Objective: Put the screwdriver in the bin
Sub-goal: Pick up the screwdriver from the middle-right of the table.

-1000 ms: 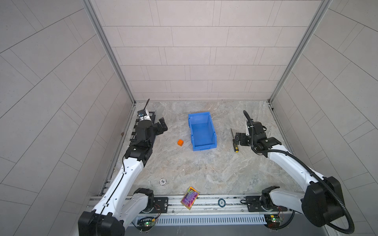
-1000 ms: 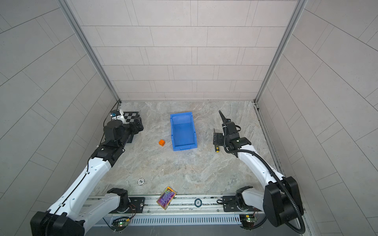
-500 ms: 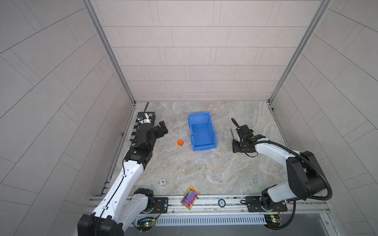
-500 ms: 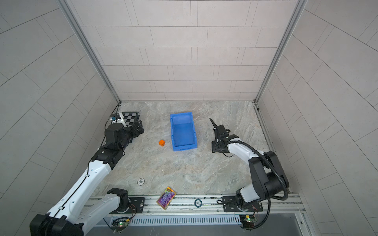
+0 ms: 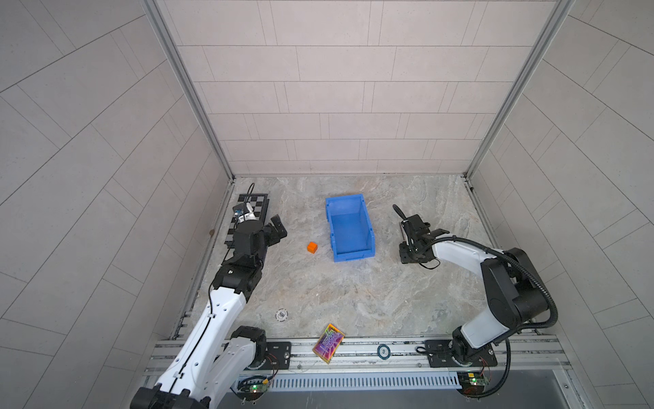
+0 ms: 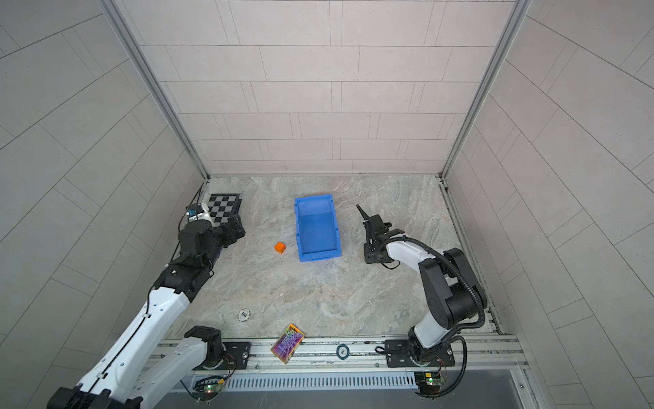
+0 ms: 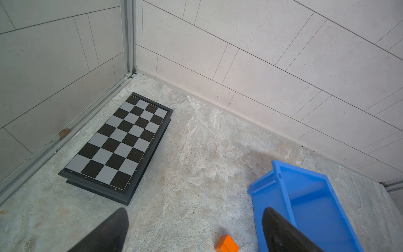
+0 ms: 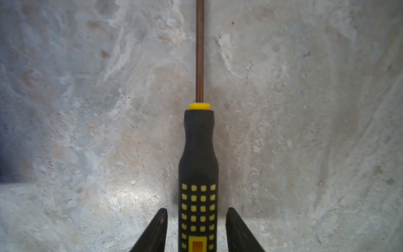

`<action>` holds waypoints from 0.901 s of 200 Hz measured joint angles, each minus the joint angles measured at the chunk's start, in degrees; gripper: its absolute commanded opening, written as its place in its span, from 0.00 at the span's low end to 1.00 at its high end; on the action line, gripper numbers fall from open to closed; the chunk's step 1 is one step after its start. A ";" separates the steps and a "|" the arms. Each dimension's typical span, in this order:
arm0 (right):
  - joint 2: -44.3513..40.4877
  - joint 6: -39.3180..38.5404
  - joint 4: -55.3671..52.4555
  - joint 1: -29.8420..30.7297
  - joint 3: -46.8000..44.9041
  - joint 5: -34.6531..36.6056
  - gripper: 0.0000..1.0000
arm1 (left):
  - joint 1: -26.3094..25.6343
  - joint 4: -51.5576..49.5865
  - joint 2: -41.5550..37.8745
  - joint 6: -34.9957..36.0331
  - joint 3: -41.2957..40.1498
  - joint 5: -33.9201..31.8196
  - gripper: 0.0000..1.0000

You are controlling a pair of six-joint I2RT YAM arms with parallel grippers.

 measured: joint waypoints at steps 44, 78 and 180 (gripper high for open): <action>1.44 -0.24 -0.11 0.24 0.55 0.72 0.40 | -0.02 -0.68 -0.13 0.17 0.00 -1.05 1.00; 1.51 -0.26 -0.20 0.55 0.55 1.60 0.30 | -0.02 -1.38 -0.11 0.20 0.00 -1.16 1.00; -3.61 -0.37 -4.46 1.51 1.81 4.28 0.25 | 0.00 -1.31 2.14 0.20 0.17 -1.51 0.99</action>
